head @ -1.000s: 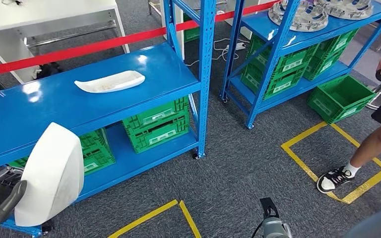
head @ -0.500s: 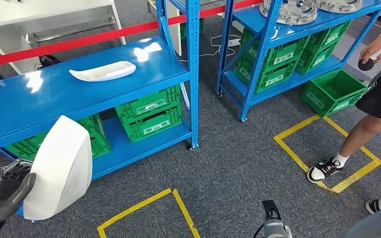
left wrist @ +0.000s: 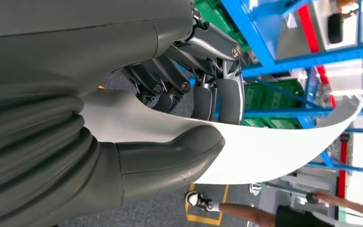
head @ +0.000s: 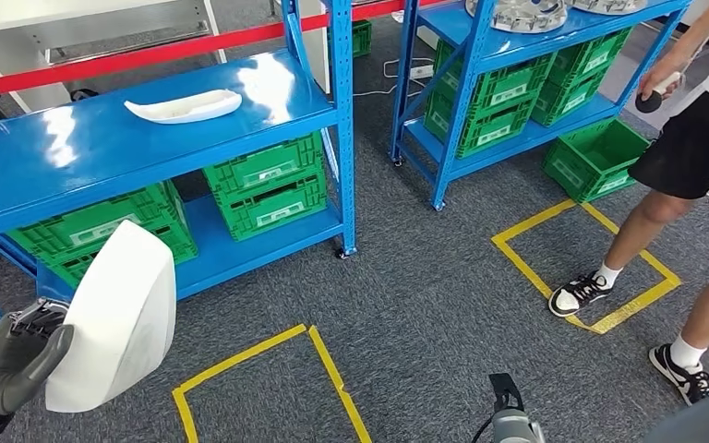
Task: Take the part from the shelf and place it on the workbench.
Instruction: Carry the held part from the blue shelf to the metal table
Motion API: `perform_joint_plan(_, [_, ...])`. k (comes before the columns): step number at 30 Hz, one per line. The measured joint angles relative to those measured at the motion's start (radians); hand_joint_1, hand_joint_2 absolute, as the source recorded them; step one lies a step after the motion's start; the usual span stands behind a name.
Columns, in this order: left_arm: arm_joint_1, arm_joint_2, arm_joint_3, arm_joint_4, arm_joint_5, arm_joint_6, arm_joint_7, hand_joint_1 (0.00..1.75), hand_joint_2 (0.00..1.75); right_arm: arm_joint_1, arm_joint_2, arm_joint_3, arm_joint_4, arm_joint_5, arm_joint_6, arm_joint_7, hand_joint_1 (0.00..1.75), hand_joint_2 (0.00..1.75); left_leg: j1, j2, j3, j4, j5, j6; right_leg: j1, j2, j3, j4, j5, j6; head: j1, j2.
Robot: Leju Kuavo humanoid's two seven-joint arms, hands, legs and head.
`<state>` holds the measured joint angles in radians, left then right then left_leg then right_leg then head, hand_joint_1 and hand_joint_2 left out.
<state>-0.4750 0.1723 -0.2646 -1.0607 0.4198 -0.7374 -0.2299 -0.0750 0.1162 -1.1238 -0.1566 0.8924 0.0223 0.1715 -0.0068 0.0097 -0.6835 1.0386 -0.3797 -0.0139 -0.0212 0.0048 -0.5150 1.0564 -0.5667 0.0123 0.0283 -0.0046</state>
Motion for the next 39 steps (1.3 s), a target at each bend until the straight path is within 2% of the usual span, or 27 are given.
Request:
perform_joint_plan(2, [0.001,-0.002,0.000,0.001,-0.004,-0.001,-0.001,1.75,1.75,0.001,0.002,-0.004,0.000,-0.006,-0.002,0.000,0.00,0.00,0.001,-0.001,-0.002,-0.003,0.015,-0.011,0.001,-0.003,-0.010,-0.007,0.010,-0.020,-0.001,0.000])
perform_joint_plan(3, [0.003,-0.004,-0.001,0.002,-0.005,-0.002,-0.001,1.75,1.75,0.000,0.003,-0.006,0.000,-0.008,-0.002,0.001,0.00,0.00,0.003,-0.003,-0.008,0.001,0.006,-0.016,0.000,-0.005,-0.020,-0.007,0.022,-0.028,-0.002,0.000])
perform_joint_plan(4, [0.004,-0.005,-0.001,0.004,-0.007,-0.002,-0.001,1.75,1.75,0.000,0.004,-0.007,0.000,-0.008,-0.002,0.001,0.00,0.00,0.005,-0.004,-0.018,0.021,-0.023,-0.022,-0.001,-0.007,-0.032,-0.008,0.036,-0.035,-0.004,0.000])
perform_joint_plan(5, [0.004,-0.005,-0.001,0.005,-0.008,-0.004,0.000,1.75,1.75,-0.001,0.005,-0.008,0.000,-0.011,-0.004,0.002,0.00,0.00,0.006,-0.005,-0.032,0.061,-0.070,-0.028,-0.002,-0.009,-0.047,-0.009,0.050,-0.041,-0.005,0.000])
perform_joint_plan(7, [0.002,-0.007,-0.002,0.009,-0.008,-0.011,0.003,1.75,1.75,0.001,0.005,-0.012,0.000,-0.017,-0.008,0.005,0.00,0.00,0.009,-0.006,-0.057,0.187,-0.172,-0.037,-0.002,-0.009,-0.080,-0.009,0.079,-0.044,-0.007,0.000])
perform_joint_plan(8, [0.002,-0.009,-0.003,0.012,-0.008,-0.015,0.003,1.75,1.75,0.001,0.005,-0.015,0.000,-0.021,-0.010,0.006,0.00,0.00,0.010,-0.006,-0.060,0.243,-0.196,-0.038,-0.001,-0.009,-0.097,-0.009,0.093,-0.043,-0.007,0.000])
perform_joint_plan(9, [0.002,-0.012,-0.005,0.017,-0.009,-0.018,0.002,1.75,1.75,0.002,0.005,-0.018,0.000,-0.023,-0.011,0.005,0.00,0.00,0.010,-0.006,-0.051,0.275,-0.196,-0.038,0.000,-0.009,-0.114,-0.008,0.107,-0.042,-0.007,0.000])
perform_joint_plan(10, [0.002,-0.015,-0.007,0.021,-0.011,-0.018,-0.002,1.75,1.75,0.002,0.006,-0.021,0.000,-0.023,-0.011,0.003,0.00,0.00,0.009,-0.006,-0.027,0.273,-0.177,-0.035,0.001,-0.010,-0.131,-0.008,0.121,-0.041,-0.007,0.000])
perform_joint_plan(12, [0.002,-0.017,-0.009,0.024,-0.013,-0.018,-0.015,1.75,1.75,0.002,0.007,-0.024,0.000,-0.022,-0.009,-0.002,0.00,0.00,0.006,-0.007,0.076,0.165,-0.149,-0.019,0.003,-0.010,-0.160,-0.008,0.147,-0.039,-0.006,0.000])
perform_joint_plan(14, [0.000,-0.015,-0.009,0.021,-0.013,-0.018,-0.027,1.75,1.75,0.004,0.010,-0.025,0.000,-0.020,-0.007,-0.004,0.00,0.00,-0.003,-0.007,0.183,0.018,-0.169,-0.004,0.003,-0.009,-0.174,-0.011,0.171,-0.030,-0.004,0.000])
perform_joint_plan(15, [-0.001,-0.014,-0.009,0.020,-0.013,-0.018,-0.030,1.75,1.75,0.005,0.011,-0.025,0.000,-0.019,-0.006,-0.004,0.00,0.00,-0.008,-0.007,0.209,-0.025,-0.181,0.003,0.001,-0.009,-0.174,-0.015,0.182,-0.023,-0.005,0.000])
perform_joint_plan(16, [-0.001,-0.014,-0.009,0.020,-0.013,-0.018,-0.032,1.75,1.75,0.006,0.011,-0.025,0.000,-0.019,-0.005,-0.004,0.00,0.00,-0.012,-0.007,0.213,-0.042,-0.180,0.007,-0.001,-0.009,-0.173,-0.023,0.194,-0.016,-0.006,0.000])
perform_joint_plan(18, [0.001,-0.014,-0.009,0.021,-0.013,-0.018,-0.033,1.75,1.75,0.008,0.011,-0.025,0.000,-0.018,-0.003,-0.004,0.00,0.00,-0.011,-0.006,0.200,-0.055,-0.150,0.022,-0.004,-0.009,-0.177,-0.033,0.203,-0.002,-0.009,0.000])
perform_joint_plan(19, [0.002,-0.014,-0.009,0.021,-0.013,-0.017,-0.034,1.75,1.75,0.009,0.012,-0.025,0.000,-0.017,-0.002,-0.004,0.00,0.00,-0.009,-0.005,0.191,-0.062,-0.131,0.029,-0.004,-0.007,-0.185,-0.020,0.180,0.002,-0.009,0.000])
perform_joint_plan(20, [0.003,-0.014,-0.009,0.021,-0.013,-0.017,-0.034,1.75,1.75,0.010,0.011,-0.025,0.001,-0.016,-0.001,-0.005,0.00,0.00,-0.005,-0.004,0.178,-0.068,-0.112,0.035,-0.003,-0.005,-0.197,0.014,0.135,0.005,-0.009,0.000])
perform_joint_plan(22, [0.009,-0.014,-0.009,0.021,-0.013,-0.017,-0.035,1.75,1.75,0.010,0.009,-0.025,0.001,-0.012,0.001,-0.011,0.00,0.00,-0.006,-0.003,0.144,-0.068,-0.082,0.040,-0.002,-0.004,-0.225,0.134,0.028,0.010,-0.007,0.000])
perform_joint_plan(23, [0.013,-0.014,-0.009,0.022,-0.012,-0.017,-0.034,1.75,1.75,0.010,0.007,-0.025,0.001,-0.010,0.001,-0.013,0.00,0.00,-0.006,-0.002,0.124,-0.066,-0.068,0.040,-0.002,-0.004,-0.233,0.196,-0.001,0.013,-0.007,0.000])
perform_joint_plan(24, [0.018,-0.014,-0.009,0.022,-0.012,-0.017,-0.034,1.75,1.75,0.009,0.006,-0.025,0.001,-0.008,0.002,-0.015,0.00,0.00,-0.006,-0.002,0.104,-0.063,-0.055,0.039,-0.002,-0.004,-0.230,0.236,-0.003,0.016,-0.007,0.000])
perform_joint_plan(25, [0.022,-0.013,-0.009,0.022,-0.012,-0.017,-0.034,1.75,1.75,0.010,0.006,-0.025,0.001,-0.007,0.002,-0.017,0.00,0.00,-0.005,-0.001,0.083,-0.058,-0.042,0.037,-0.003,-0.004,-0.213,0.247,0.014,0.017,-0.007,0.000])
perform_joint_plan(27, [0.026,-0.012,-0.009,0.022,-0.011,-0.017,-0.034,1.75,1.75,0.008,0.006,-0.025,0.001,-0.003,0.003,-0.017,0.00,0.00,-0.002,-0.001,0.041,-0.042,-0.021,0.029,-0.004,-0.005,-0.126,0.165,0.055,0.020,-0.005,0.000])
perform_joint_plan(29, [0.030,-0.005,-0.004,0.018,-0.008,-0.014,-0.038,1.75,1.75,0.005,0.006,-0.025,0.001,0.004,0.006,-0.016,0.00,0.00,-0.003,-0.001,0.011,-0.025,-0.005,0.017,-0.001,-0.002,-0.028,0.031,0.036,0.012,0.006,0.000])
perform_joint_plan(30, [0.032,0.000,0.001,0.015,-0.007,-0.013,-0.040,1.75,1.75,0.005,0.005,-0.025,0.001,0.009,0.011,-0.016,0.00,0.00,-0.004,0.000,0.005,-0.020,0.001,0.011,0.001,0.001,-0.003,-0.010,0.018,0.005,0.011,0.000])
perform_joint_plan(32, [0.043,0.015,0.012,0.009,-0.002,-0.011,-0.047,1.75,1.75,0.007,0.005,-0.024,0.001,0.019,0.020,-0.017,0.00,0.00,-0.004,0.000,0.001,-0.021,0.017,0.000,0.004,0.003,-0.001,-0.027,0.016,-0.014,0.014,0.000])
perform_joint_plan(33, [0.050,0.024,0.018,0.006,0.001,-0.012,-0.049,1.75,1.75,0.009,0.005,-0.024,0.001,0.024,0.024,-0.018,0.00,0.00,-0.002,-0.001,-0.003,-0.019,0.016,-0.006,0.003,0.001,-0.007,-0.029,0.024,-0.022,0.013,0.000])
perform_joint_plan(34, [0.057,0.035,0.023,0.004,0.002,-0.014,-0.051,1.75,1.75,0.009,0.005,-0.023,0.001,0.027,0.027,-0.019,0.00,0.00,0.000,-0.003,-0.011,-0.006,-0.003,-0.013,0.001,0.000,-0.016,-0.030,0.035,-0.030,0.013,0.000])
perform_joint_plan(37, [0.070,0.056,0.035,0.002,0.004,-0.019,-0.055,1.75,1.75,0.010,0.003,-0.023,0.001,0.032,0.032,-0.019,0.00,0.00,0.006,-0.007,-0.051,0.128,-0.133,-0.030,-0.002,-0.004,-0.047,-0.031,0.065,-0.043,0.011,0.000])
perform_joint_plan(39, [0.072,0.060,0.038,0.002,0.004,-0.019,-0.056,1.75,1.75,0.010,0.003,-0.023,0.001,0.033,0.034,-0.019,0.00,0.00,0.008,-0.007,-0.066,0.191,-0.176,-0.034,-0.001,-0.005,-0.057,-0.030,0.073,-0.043,0.011,0.000])
